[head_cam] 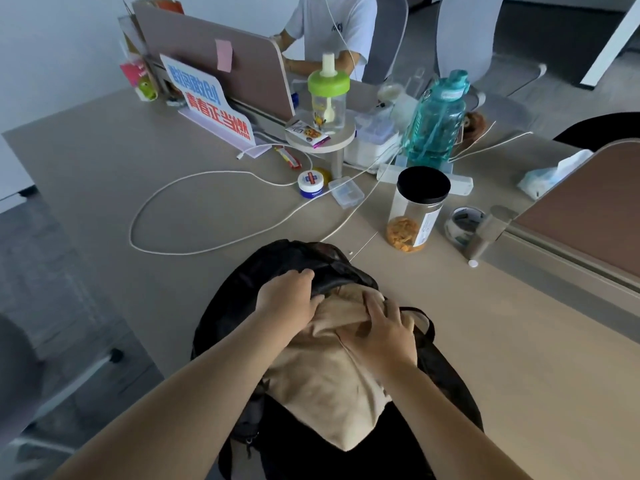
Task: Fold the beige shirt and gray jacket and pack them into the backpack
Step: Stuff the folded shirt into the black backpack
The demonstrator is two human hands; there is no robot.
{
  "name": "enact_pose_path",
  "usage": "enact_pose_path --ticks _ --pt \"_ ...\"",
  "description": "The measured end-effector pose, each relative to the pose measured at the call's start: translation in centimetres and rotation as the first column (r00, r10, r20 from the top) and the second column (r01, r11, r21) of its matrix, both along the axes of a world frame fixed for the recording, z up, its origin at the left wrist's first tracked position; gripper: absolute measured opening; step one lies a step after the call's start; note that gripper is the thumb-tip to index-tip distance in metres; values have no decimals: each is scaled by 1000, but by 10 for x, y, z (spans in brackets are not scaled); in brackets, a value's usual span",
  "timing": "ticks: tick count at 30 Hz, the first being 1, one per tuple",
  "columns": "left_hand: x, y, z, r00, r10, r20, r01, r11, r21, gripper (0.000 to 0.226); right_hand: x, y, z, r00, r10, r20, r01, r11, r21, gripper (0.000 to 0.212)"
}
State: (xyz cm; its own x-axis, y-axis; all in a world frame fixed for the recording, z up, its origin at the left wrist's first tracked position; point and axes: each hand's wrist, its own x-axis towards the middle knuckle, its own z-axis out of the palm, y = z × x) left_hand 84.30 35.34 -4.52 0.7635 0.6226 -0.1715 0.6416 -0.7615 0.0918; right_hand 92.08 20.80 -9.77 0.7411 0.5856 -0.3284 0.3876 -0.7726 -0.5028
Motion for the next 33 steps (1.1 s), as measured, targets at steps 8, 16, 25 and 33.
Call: enact_pose_path --ticks 8,16,25,33 --pt "29 6 -5 970 -4 244 79 950 -301 42 -8 23 -22 991 58 122 -93 947 309 20" --pt "19 9 17 961 51 272 76 895 -440 24 33 54 -45 978 -35 204 5 989 148 29" --pt "-32 7 28 999 8 47 4 970 -242 74 -37 45 9 961 90 262 -56 989 -136 71" --pt "-36 18 21 820 338 462 -264 939 -219 29 -90 31 -29 629 760 162 -669 636 -385 81"
